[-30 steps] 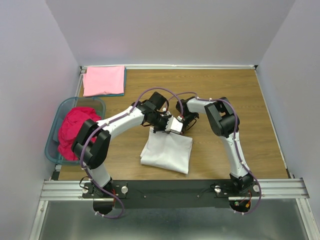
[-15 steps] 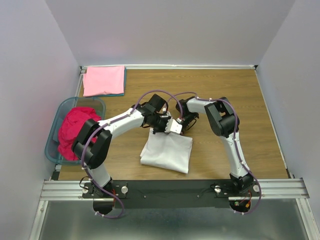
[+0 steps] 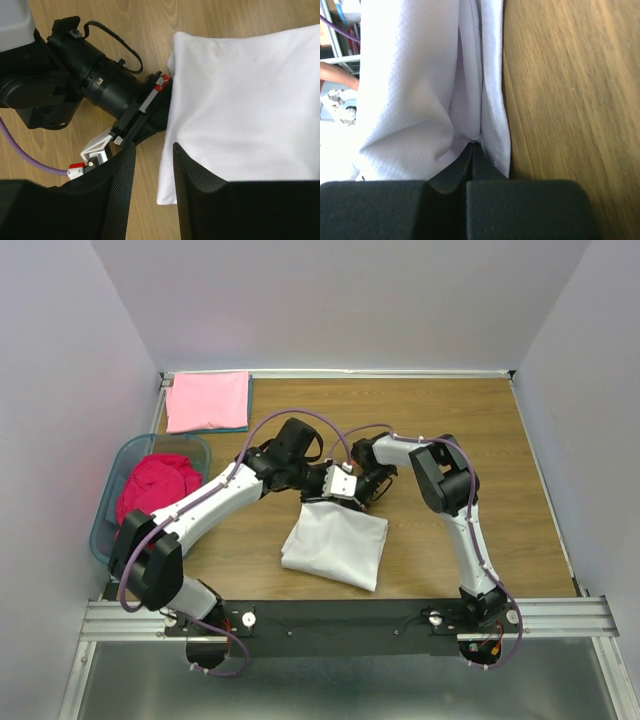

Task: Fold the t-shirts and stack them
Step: Fold the tshirt

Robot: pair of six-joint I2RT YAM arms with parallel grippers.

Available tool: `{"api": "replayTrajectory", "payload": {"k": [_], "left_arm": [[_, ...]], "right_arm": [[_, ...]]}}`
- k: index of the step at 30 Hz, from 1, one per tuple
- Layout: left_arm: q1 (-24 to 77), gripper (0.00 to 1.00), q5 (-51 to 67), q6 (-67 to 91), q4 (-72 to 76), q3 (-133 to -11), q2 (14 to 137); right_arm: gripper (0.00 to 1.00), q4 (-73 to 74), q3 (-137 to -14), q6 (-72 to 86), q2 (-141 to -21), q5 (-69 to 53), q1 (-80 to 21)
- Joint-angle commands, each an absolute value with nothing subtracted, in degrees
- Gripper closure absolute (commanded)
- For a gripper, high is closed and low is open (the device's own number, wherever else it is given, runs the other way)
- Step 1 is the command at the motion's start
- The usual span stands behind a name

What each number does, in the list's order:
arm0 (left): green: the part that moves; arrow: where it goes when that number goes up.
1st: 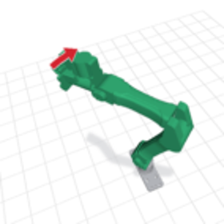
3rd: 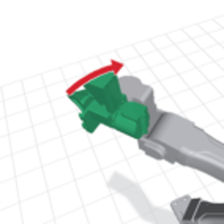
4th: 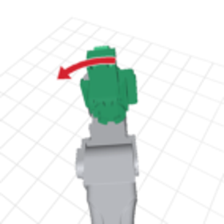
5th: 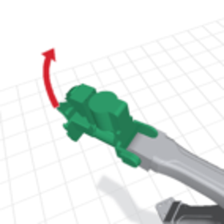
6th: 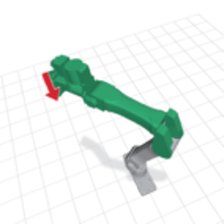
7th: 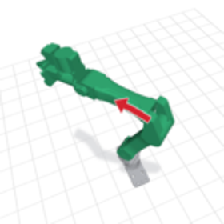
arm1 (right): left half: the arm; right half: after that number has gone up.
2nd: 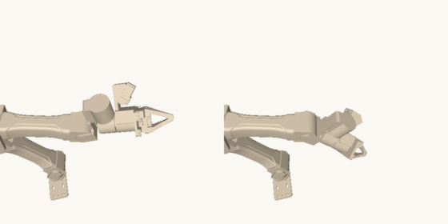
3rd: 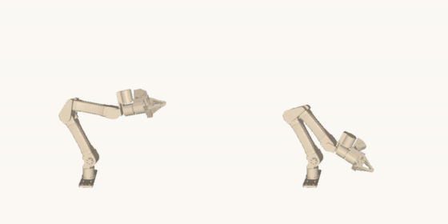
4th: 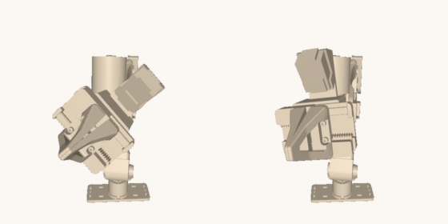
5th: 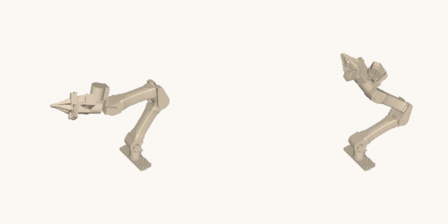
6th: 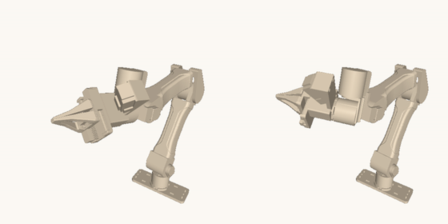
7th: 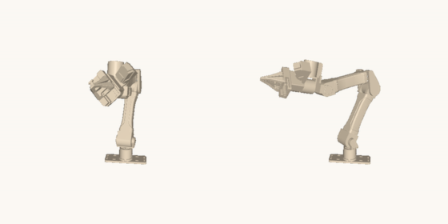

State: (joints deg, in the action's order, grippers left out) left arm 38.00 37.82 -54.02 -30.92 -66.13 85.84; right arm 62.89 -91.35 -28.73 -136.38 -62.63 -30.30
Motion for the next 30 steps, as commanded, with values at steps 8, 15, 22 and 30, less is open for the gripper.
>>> {"api": "replayTrajectory", "payload": {"k": [8,15,22,30], "left_arm": [[37.9,0.67,42.5,-49.2,-36.3,-56.3,87.9],[37.9,0.69,39.8,-49.0,-34.6,-55.2,94.2],[37.9,0.71,38.5,-51.3,-34.4,-55.0,99.1],[37.7,0.64,41.0,-52.4,-35.2,-54.8,95.5]], "right_arm": [[0.92,61.7,-94.7,-26.1,-133.0,-50.9,-30.8],[0.90,62.9,-98.0,-24.5,-131.8,-47.0,-30.7],[0.82,63.6,-100.9,-23.0,-130.9,-41.7,-30.7],[0.66,64.4,-109.4,-21.4,-130.4,-35.4,-26.9]]}}
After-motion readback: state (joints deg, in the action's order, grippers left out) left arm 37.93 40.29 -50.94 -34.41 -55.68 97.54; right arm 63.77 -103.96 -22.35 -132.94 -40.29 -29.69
